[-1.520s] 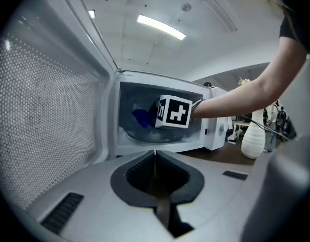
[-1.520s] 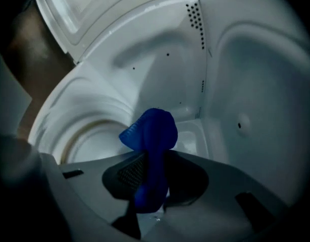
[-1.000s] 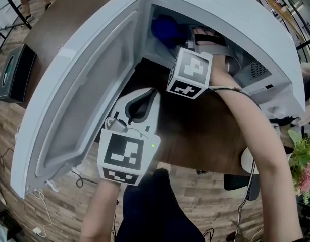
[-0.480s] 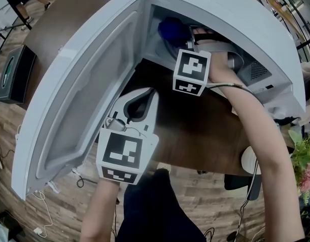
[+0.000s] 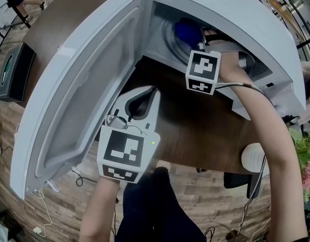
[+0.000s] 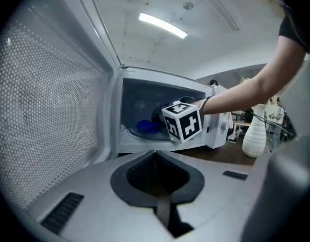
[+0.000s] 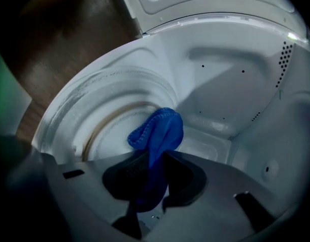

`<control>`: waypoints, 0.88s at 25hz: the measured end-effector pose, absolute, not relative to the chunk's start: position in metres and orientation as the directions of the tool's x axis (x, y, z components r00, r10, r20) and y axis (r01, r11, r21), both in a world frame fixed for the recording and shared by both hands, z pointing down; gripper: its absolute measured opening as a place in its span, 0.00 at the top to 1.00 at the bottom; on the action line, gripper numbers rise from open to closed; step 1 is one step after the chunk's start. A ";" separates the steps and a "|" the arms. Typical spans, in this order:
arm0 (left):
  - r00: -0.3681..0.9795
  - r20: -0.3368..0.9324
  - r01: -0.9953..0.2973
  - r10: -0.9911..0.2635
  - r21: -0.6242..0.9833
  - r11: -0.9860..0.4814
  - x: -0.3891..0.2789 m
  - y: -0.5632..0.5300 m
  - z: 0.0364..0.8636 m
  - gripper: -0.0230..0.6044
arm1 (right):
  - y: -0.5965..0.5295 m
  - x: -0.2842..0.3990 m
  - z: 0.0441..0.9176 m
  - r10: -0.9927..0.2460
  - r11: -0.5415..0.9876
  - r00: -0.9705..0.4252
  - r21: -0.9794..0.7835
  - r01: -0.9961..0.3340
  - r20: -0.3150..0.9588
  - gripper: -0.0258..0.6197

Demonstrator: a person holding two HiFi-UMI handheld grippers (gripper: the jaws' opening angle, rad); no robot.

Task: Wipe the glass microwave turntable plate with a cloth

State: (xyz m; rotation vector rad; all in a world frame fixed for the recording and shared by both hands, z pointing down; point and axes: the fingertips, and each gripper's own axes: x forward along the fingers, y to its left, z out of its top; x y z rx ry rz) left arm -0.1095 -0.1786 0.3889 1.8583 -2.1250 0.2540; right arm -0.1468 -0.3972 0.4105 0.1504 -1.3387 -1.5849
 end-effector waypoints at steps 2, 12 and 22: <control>-0.112 0.342 -0.987 -0.933 0.068 0.144 -0.110 -0.179 0.389 0.94 | -0.402 -0.140 0.412 -0.754 0.105 -0.456 0.771 0.628 0.474 0.84; -0.101 0.345 -0.989 -0.933 0.070 0.133 -0.106 -0.181 0.390 0.94 | -0.425 -0.099 0.420 -0.858 0.063 -0.263 0.598 0.799 0.442 0.85; -0.098 0.347 -0.990 -0.933 0.066 0.129 -0.101 -0.182 0.391 0.94 | -0.453 -0.037 0.423 -0.927 0.163 0.034 0.319 0.934 0.374 0.85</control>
